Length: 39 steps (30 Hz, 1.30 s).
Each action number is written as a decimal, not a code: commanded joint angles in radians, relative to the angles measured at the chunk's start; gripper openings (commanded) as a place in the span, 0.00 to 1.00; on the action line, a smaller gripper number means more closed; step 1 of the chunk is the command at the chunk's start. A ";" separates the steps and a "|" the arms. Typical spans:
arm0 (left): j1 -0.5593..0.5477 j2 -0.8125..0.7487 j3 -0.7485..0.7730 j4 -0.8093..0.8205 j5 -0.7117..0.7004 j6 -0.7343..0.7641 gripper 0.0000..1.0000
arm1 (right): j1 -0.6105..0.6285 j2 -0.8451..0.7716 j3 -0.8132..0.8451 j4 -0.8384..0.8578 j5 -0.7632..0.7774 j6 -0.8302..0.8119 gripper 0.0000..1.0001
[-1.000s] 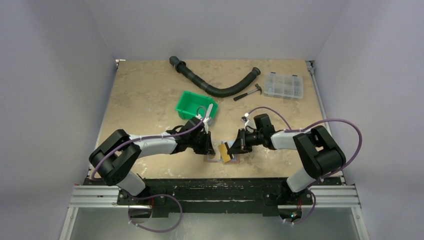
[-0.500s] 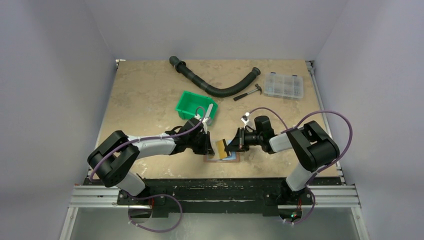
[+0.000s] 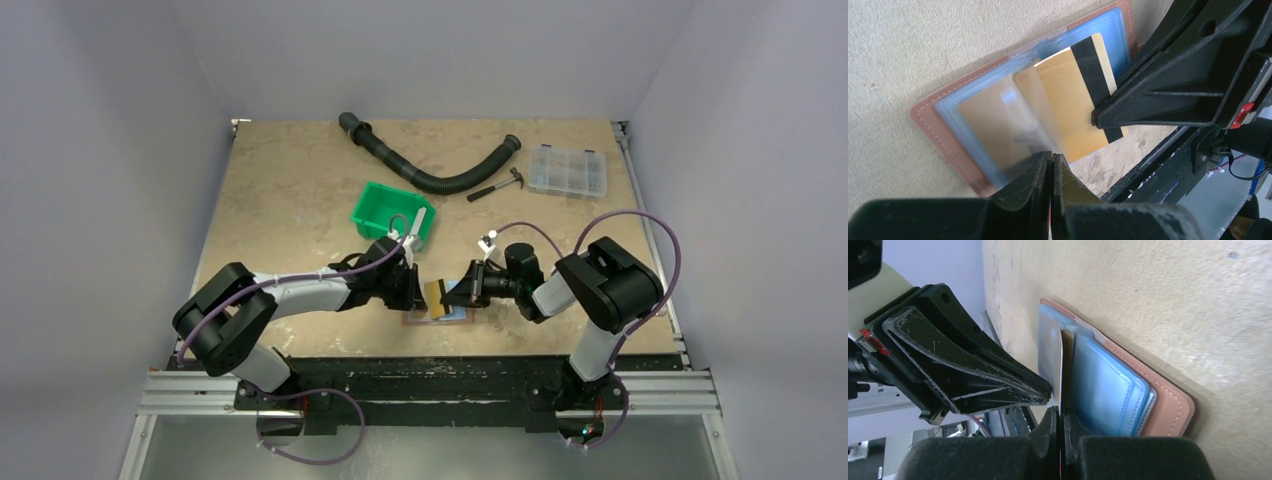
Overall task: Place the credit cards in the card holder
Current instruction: Insert the credit card into the card holder.
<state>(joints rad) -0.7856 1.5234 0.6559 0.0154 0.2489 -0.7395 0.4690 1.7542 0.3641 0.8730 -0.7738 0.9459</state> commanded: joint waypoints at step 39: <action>0.041 -0.065 -0.114 -0.031 -0.107 -0.024 0.03 | 0.112 0.080 -0.008 0.199 0.148 0.044 0.00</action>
<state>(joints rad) -0.7269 1.4220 0.5667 -0.0391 0.1329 -0.7490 0.5549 1.7805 0.3973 0.9394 -0.5816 0.9459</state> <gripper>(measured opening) 0.055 0.031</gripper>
